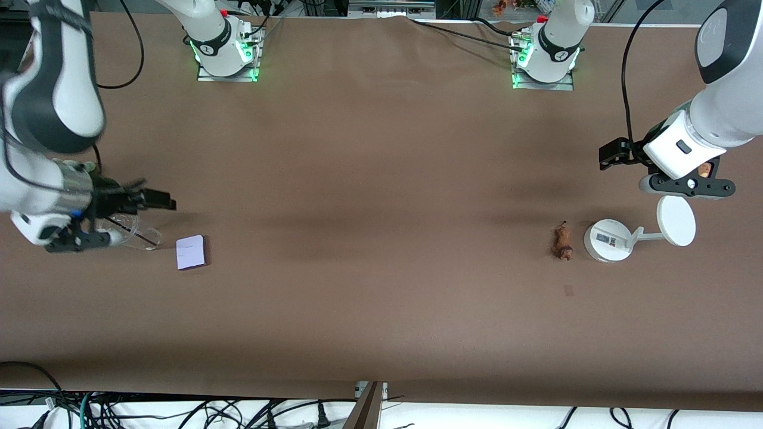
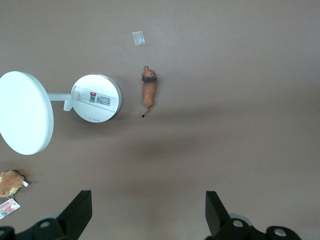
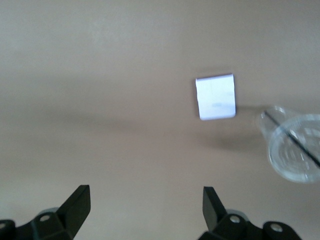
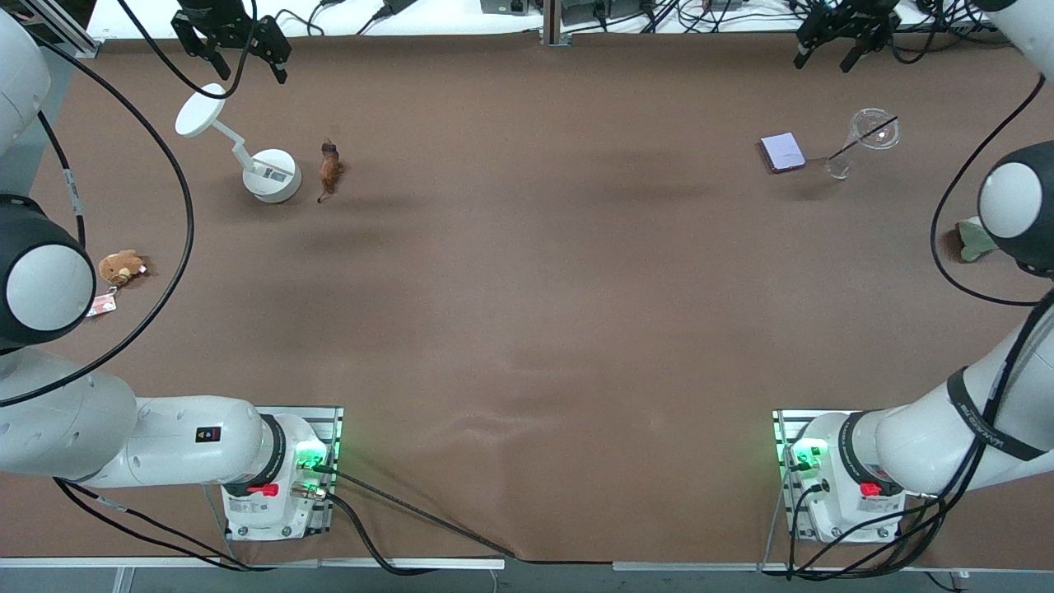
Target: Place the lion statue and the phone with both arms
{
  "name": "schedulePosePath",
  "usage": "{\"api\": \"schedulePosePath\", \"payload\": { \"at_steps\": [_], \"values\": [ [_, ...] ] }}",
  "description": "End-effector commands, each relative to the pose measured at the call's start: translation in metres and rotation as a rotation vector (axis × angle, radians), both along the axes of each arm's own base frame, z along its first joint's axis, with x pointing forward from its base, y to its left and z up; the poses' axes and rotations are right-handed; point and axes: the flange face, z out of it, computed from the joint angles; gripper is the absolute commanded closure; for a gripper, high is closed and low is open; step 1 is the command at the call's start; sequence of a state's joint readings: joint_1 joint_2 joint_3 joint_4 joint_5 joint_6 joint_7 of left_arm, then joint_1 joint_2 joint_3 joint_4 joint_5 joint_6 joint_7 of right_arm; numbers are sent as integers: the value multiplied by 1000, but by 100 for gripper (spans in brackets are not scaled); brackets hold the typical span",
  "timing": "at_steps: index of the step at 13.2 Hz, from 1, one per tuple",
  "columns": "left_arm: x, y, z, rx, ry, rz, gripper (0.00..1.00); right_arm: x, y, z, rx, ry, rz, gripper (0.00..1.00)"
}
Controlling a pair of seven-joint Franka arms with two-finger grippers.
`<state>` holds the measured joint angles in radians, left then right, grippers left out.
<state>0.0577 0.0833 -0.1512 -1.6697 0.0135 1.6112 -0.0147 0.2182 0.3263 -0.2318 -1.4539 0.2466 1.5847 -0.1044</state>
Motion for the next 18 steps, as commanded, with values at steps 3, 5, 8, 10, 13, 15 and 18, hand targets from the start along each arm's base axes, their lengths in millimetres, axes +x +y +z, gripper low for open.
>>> {"api": "schedulePosePath", "payload": {
  "at_steps": [3,5,8,10,13,15,18],
  "values": [
    [0,-4,2,-5,-6,-19,0,-34,17,47,-95,42,-35,1],
    [0,-5,2,-5,-6,-20,0,-39,23,51,-108,55,-21,0],
    [0,-3,4,-3,-10,-19,0,-40,25,52,-115,55,-34,0],
    [0,-3,5,-4,-16,-19,0,-40,25,53,-115,54,-36,0],
    [0,-3,5,-4,-13,-19,0,-41,26,53,-116,55,-34,0],
    [0,-3,5,-4,-14,-17,0,-43,26,58,-118,59,-88,0],
    [0,-3,4,-3,-10,-17,0,-48,30,64,-115,52,-86,0]
  ]
}}
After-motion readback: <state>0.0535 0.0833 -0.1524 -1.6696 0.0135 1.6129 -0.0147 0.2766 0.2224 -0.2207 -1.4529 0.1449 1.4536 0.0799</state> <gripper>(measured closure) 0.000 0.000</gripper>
